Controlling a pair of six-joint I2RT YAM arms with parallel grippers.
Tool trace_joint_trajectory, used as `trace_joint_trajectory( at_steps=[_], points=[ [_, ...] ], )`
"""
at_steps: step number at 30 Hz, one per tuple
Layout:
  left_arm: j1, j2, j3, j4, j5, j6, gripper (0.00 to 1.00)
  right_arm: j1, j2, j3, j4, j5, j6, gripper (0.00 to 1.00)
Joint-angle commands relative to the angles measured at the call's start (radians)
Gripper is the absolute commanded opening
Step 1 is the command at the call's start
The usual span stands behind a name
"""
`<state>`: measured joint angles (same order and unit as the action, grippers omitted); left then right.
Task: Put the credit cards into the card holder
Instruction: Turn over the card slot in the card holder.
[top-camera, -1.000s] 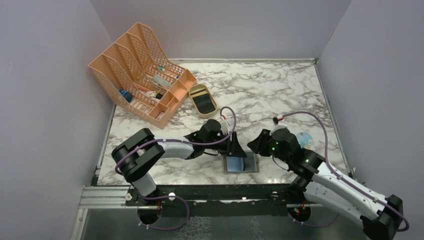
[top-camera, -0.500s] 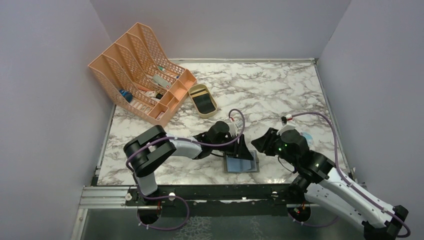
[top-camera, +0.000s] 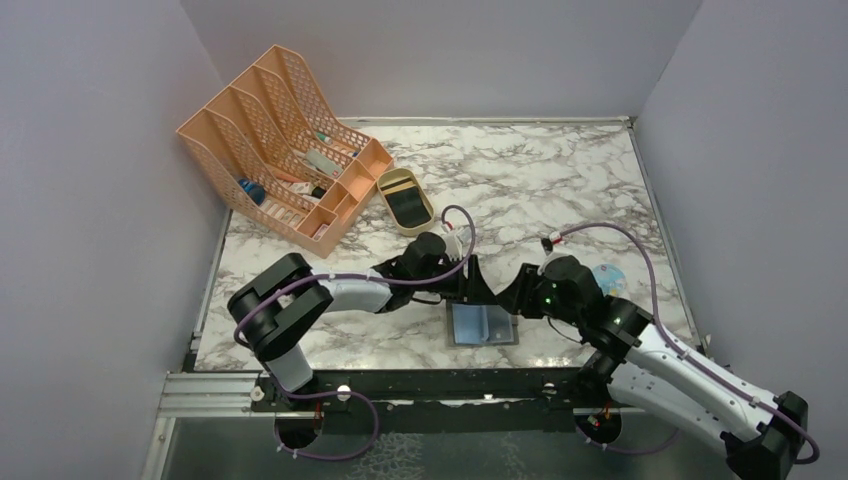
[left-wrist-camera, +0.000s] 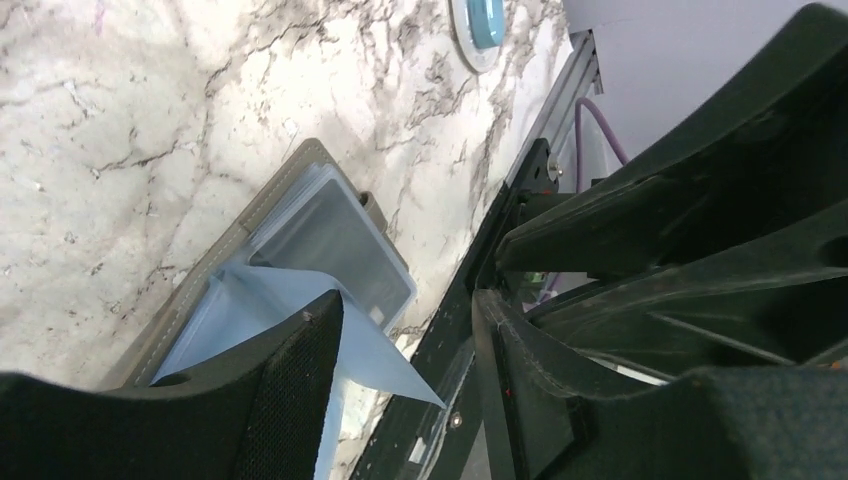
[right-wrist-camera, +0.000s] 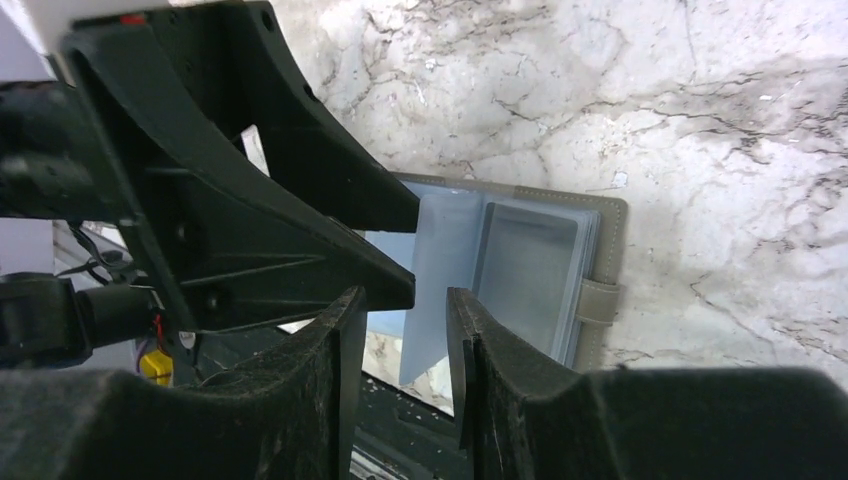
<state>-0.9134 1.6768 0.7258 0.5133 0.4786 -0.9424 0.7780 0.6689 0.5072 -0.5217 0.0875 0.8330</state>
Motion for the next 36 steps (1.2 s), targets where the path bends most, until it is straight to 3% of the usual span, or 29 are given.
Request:
trace_joint_trajectory(
  at_steps=[1,9,14,22,30,36],
  points=[
    [0.002,-0.023,0.032,-0.018,-0.02,0.034,0.52,0.006,0.014,0.005,0.01,-0.063,-0.026,0.36],
    [-0.083,0.073,0.129,-0.016,-0.012,0.008,0.5,0.006,-0.067,0.075,-0.038,-0.049,-0.029,0.38],
    [-0.072,0.049,0.157,-0.045,-0.041,0.016,0.5,0.005,-0.078,0.073,-0.041,-0.078,-0.03,0.39],
    [0.034,-0.05,0.293,-0.486,-0.231,0.265,0.51,0.006,0.022,0.046,0.005,-0.143,-0.086,0.38],
    [0.149,-0.086,0.333,-0.626,-0.234,0.336,0.52,0.006,0.118,0.038,0.085,-0.152,-0.107,0.39],
    [0.272,-0.122,0.433,-0.822,-0.275,0.555,0.53,0.006,0.273,0.002,0.173,-0.204,-0.079,0.39]
  ],
)
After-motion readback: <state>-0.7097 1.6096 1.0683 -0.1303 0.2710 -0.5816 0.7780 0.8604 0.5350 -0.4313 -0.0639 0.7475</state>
